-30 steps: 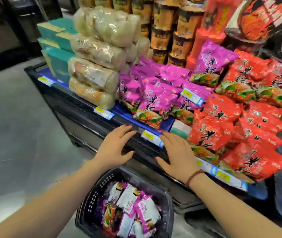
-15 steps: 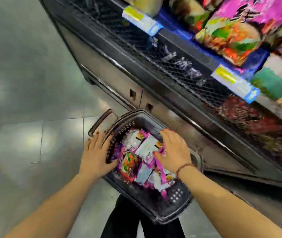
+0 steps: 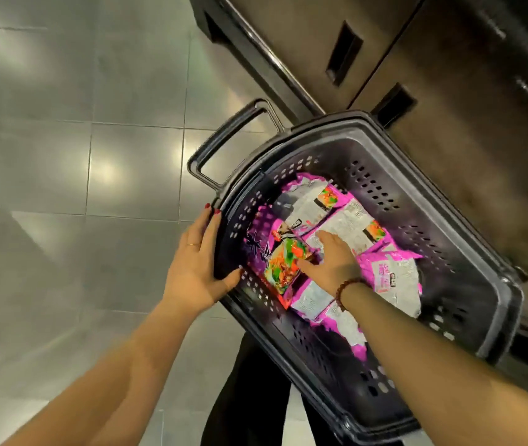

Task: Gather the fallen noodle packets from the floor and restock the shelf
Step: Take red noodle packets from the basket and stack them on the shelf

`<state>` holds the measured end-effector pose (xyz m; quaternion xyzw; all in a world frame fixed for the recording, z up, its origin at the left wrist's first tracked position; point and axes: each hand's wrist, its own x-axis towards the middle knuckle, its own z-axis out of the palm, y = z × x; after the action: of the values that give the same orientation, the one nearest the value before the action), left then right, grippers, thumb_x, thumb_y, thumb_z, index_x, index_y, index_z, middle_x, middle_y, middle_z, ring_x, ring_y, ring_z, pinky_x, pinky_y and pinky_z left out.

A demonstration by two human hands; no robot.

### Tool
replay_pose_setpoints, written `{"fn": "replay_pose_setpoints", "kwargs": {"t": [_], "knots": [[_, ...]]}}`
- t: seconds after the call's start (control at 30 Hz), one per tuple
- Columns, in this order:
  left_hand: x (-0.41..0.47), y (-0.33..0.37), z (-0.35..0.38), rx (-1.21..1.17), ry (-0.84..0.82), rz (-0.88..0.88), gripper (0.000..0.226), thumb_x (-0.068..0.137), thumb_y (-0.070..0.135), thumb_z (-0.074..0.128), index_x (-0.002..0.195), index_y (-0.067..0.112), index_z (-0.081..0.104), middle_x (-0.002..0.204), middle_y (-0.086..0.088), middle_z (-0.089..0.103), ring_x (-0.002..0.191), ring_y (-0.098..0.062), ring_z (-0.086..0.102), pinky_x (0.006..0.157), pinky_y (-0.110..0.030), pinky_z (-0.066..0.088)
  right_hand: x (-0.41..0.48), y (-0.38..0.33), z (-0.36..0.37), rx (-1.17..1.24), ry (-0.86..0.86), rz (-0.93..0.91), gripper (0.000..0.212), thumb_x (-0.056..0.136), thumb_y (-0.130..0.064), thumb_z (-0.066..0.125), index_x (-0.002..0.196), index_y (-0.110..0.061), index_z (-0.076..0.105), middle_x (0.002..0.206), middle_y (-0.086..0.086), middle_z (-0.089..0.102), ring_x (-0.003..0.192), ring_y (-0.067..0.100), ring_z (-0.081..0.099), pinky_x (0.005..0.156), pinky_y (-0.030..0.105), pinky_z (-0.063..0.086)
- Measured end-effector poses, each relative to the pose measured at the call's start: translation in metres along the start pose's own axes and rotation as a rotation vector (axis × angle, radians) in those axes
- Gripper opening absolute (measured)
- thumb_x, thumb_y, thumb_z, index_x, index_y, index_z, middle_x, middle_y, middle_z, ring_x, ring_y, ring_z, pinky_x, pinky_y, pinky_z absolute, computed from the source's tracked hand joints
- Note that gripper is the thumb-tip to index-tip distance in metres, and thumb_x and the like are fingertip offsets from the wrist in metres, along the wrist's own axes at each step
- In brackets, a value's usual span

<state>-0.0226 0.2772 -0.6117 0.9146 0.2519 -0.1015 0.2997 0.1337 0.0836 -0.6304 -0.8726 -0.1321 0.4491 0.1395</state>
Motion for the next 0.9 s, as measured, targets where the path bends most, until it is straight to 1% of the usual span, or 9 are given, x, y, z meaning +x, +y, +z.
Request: {"fn": "replay_pose_setpoints", "kwargs": {"t": [0.1,0.2,0.3,0.4,0.5,0.63,0.7,0.8,0.9], "knots": [[-0.001,-0.007,0.010,-0.093,0.036,-0.018,0.108,0.072,0.045,0.079,0.155,0.015,0.018,0.160,0.004,0.011,0.142,-0.017,0.017,0.111,-0.031,0.021,0.026,-0.005,0.023,0.069,-0.024,0.045,0.074,0.083,-0.039,0.070,0.145,-0.016,0.036,0.146,0.008,0.041,0.134,0.028,0.039,0.110,0.043,0.036],[0.002,-0.009,0.015,-0.127,0.102,-0.006,0.108,0.068,0.029,0.088,0.153,0.011,0.024,0.158,0.000,0.017,0.136,-0.002,0.012,0.112,-0.012,0.011,0.047,-0.010,0.039,0.077,-0.087,0.075,0.077,0.082,-0.040,0.072,0.146,-0.019,0.034,0.143,0.007,0.048,0.129,0.030,0.047,0.105,0.042,0.043],[0.002,-0.010,0.018,-0.130,0.137,0.002,0.107,0.067,0.027,0.088,0.152,0.010,0.026,0.157,-0.003,0.020,0.135,-0.001,0.012,0.109,-0.001,0.004,0.053,-0.014,0.047,0.001,-0.096,0.118,0.075,0.082,-0.039,0.072,0.144,-0.018,0.036,0.139,0.009,0.052,0.125,0.031,0.051,0.101,0.042,0.046],[0.001,-0.007,0.016,-0.120,0.114,-0.010,0.107,0.068,0.029,0.087,0.153,0.012,0.023,0.158,0.000,0.017,0.137,-0.001,0.011,0.111,-0.008,0.007,0.040,-0.014,0.047,0.061,-0.003,0.122,0.052,0.086,-0.027,0.069,0.133,-0.019,0.048,0.129,0.007,0.060,0.112,0.028,0.059,0.090,0.037,0.053],[0.002,-0.002,0.013,-0.018,0.096,-0.039,0.109,0.068,0.032,0.087,0.153,0.009,0.023,0.160,-0.007,0.018,0.141,-0.015,0.016,0.112,-0.029,0.017,0.010,-0.006,0.041,0.290,0.063,0.133,0.044,0.089,-0.017,0.066,0.131,-0.016,0.051,0.121,0.003,0.061,0.109,0.022,0.059,0.085,0.032,0.048],[-0.004,0.016,0.018,0.154,0.142,0.073,0.105,0.070,0.045,0.081,0.149,0.001,0.028,0.156,-0.017,0.027,0.145,-0.030,0.018,0.121,-0.033,0.011,-0.031,0.024,0.033,0.593,0.272,0.063,0.018,0.083,-0.011,0.070,0.096,-0.019,0.062,0.078,-0.008,0.061,0.070,0.004,0.056,0.070,0.031,0.048],[-0.010,0.035,0.026,-0.016,0.103,0.119,0.101,0.074,0.055,0.072,0.151,0.006,0.028,0.158,-0.012,0.025,0.148,-0.024,0.018,0.122,-0.027,0.010,-0.047,0.036,0.027,0.884,0.305,0.111,0.022,0.076,-0.013,0.076,0.090,-0.026,0.063,0.078,-0.008,0.065,0.074,0.006,0.062,0.071,0.031,0.051],[-0.013,0.075,0.038,-0.531,-0.109,-0.062,0.109,0.065,0.062,0.073,0.152,0.029,0.016,0.158,0.005,0.020,0.146,-0.005,0.020,0.117,-0.018,0.019,-0.062,0.050,0.019,1.209,0.301,0.090,0.033,0.071,-0.015,0.077,0.102,-0.012,0.065,0.093,0.007,0.073,0.089,0.025,0.068,0.077,0.035,0.055],[-0.005,0.098,0.049,-0.992,-0.312,-0.323,0.103,0.063,0.036,0.089,0.147,0.030,0.030,0.143,0.004,0.048,0.126,-0.009,0.054,0.103,-0.029,0.045,-0.072,0.054,0.013,1.319,0.208,0.083,0.036,0.072,-0.014,0.075,0.106,-0.010,0.064,0.100,0.011,0.073,0.095,0.026,0.069,0.081,0.036,0.056]]}}
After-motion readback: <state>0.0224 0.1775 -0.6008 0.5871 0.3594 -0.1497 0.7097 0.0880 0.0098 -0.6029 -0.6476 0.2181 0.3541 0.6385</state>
